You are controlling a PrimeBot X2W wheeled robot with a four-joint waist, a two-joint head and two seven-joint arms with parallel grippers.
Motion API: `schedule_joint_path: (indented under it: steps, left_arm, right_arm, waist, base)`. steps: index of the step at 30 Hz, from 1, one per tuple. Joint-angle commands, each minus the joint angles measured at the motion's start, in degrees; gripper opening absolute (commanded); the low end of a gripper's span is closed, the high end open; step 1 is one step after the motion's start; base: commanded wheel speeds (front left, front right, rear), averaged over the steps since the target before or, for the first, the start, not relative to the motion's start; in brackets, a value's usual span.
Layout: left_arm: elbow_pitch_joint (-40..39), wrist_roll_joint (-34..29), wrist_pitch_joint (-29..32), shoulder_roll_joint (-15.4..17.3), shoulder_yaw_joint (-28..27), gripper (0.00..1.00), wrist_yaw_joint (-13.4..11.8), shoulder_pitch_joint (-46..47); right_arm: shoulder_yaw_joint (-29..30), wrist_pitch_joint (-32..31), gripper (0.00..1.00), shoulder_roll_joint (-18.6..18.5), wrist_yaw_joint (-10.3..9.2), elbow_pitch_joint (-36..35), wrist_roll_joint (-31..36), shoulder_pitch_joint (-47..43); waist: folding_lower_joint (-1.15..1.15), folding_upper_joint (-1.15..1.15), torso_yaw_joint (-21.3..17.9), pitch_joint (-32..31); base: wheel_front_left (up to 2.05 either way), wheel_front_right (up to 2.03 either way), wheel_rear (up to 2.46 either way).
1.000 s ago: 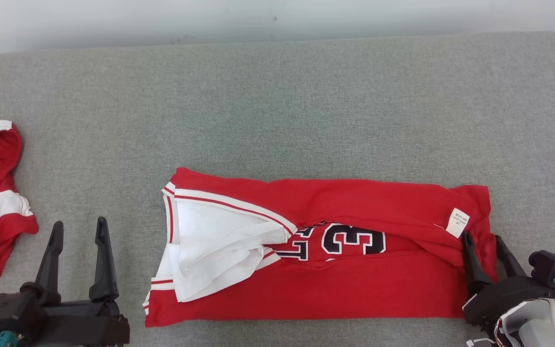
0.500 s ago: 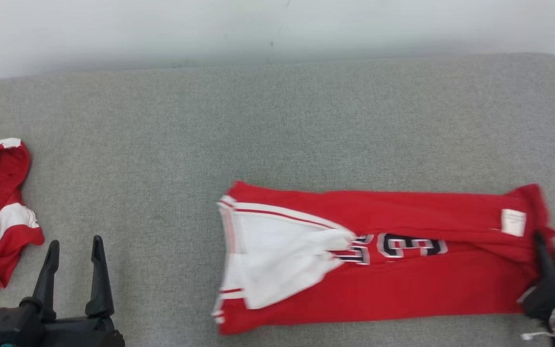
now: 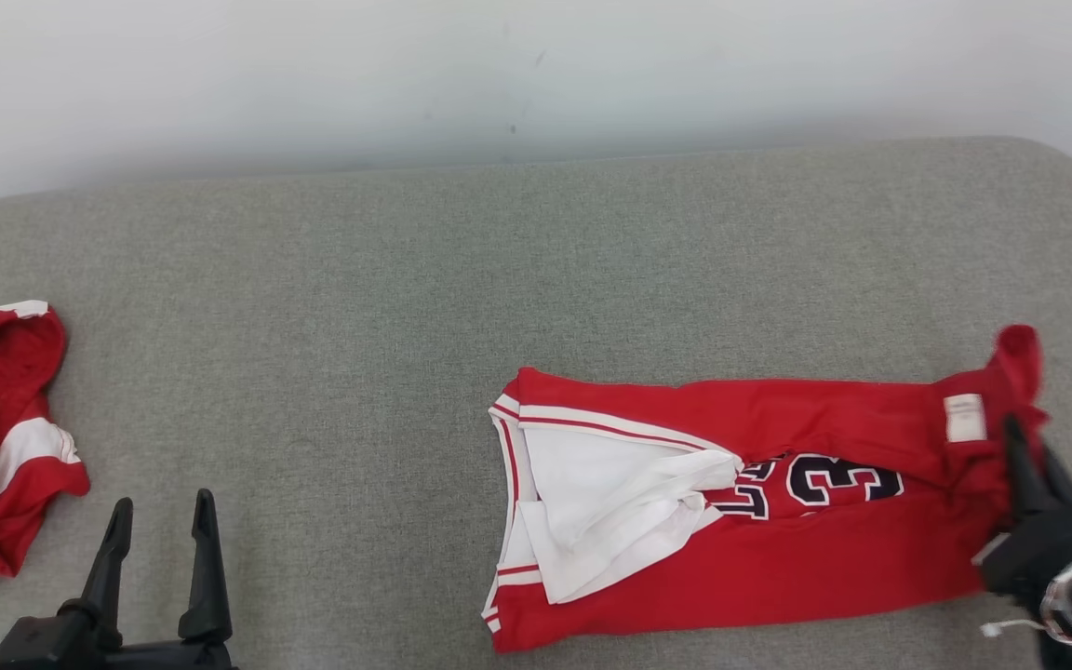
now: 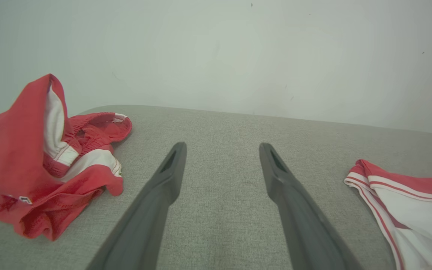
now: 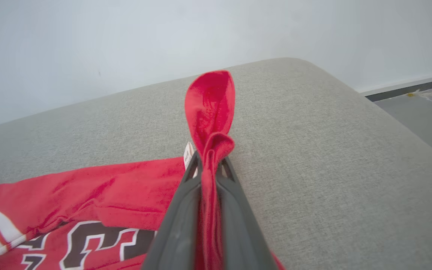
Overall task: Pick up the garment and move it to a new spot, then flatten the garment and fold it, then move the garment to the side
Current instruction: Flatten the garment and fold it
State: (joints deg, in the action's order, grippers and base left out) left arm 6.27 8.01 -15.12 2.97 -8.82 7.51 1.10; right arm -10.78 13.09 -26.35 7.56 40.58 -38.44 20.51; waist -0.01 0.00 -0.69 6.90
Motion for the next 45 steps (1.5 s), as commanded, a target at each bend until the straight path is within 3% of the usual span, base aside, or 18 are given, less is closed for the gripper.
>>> schedule_joint_path:
  steps: [1, 8, 13, 21, 30, 31, 32, 38, 45]
  left_arm:
    - [0.1, -0.5, 0.0, 0.0, -0.3, 1.0, -0.1, -0.2]
    - [0.4, -0.3, 0.0, -0.1, -0.2, 1.0, -0.1, -0.3]
    - [0.4, 0.1, 0.0, -0.1, 0.3, 1.0, -0.1, 0.2]
    - [1.0, 0.6, 0.0, -0.1, 1.3, 1.0, -0.1, 0.9]
    - [1.7, 1.0, 0.0, -0.1, 2.5, 1.0, -0.1, 1.7]
    - [1.8, 1.0, 0.0, -0.1, 2.6, 1.0, -0.1, 1.7]
    - [1.8, 1.0, 0.0, -0.1, 2.7, 1.0, -0.1, 1.7]
    - [1.7, 0.8, 0.0, -0.1, 1.9, 1.0, -0.1, 0.6]
    - [1.0, 0.4, 0.0, -0.1, 1.5, 1.0, -0.3, -0.1]
  right_arm:
    - [-1.1, -0.3, 0.0, 1.5, -0.17, -2.4, -0.5, -0.7]
    - [-7.4, -2.9, 0.0, 8.4, -0.16, -13.4, -0.6, -2.5]
    - [-12.0, -4.8, 0.0, 14.0, -0.16, -17.3, 0.4, -2.5]
    - [-17.2, -4.2, 0.0, 21.7, -0.16, -15.4, 1.6, 1.0]
    - [-21.1, -1.4, 0.0, 23.5, -0.16, -8.6, -0.4, 4.2]
    - [-21.6, -1.0, 0.24, 23.5, -0.16, -8.1, -0.9, 4.6]
    - [-22.2, -0.5, 1.0, 23.5, -0.16, -7.6, -1.5, 5.0]
    - [-20.3, 1.9, 1.0, 21.6, -0.16, -7.0, 3.3, 7.3]
    - [-6.9, 2.0, 1.0, 15.6, -0.16, -17.9, 10.5, 0.8]
  waist:
    - [0.01, 0.0, -0.2, -0.3]
    - [0.01, 0.0, 0.7, -0.8]
    - [0.01, 0.0, 1.7, -0.6]
    - [0.01, 0.0, 3.2, 0.0]
    - [0.01, 0.0, 4.7, 0.5]
    - [0.01, 0.0, 4.7, 0.5]
    - [0.01, 0.0, 4.7, 0.4]
    - [0.01, 0.0, 3.0, -0.9]
    - [0.01, 0.0, 1.0, -2.4]
  base:
    - [0.0, 0.0, 0.0]
    - [0.0, 0.0, 0.0]
    - [0.0, 0.0, 0.0]
    - [0.0, 0.0, 0.0]
    - [0.0, 0.0, 0.0]
    - [0.0, 0.0, 0.0]
    - [0.0, 0.0, 0.0]
    - [0.0, 0.0, 0.0]
    - [0.0, 0.0, 0.0]
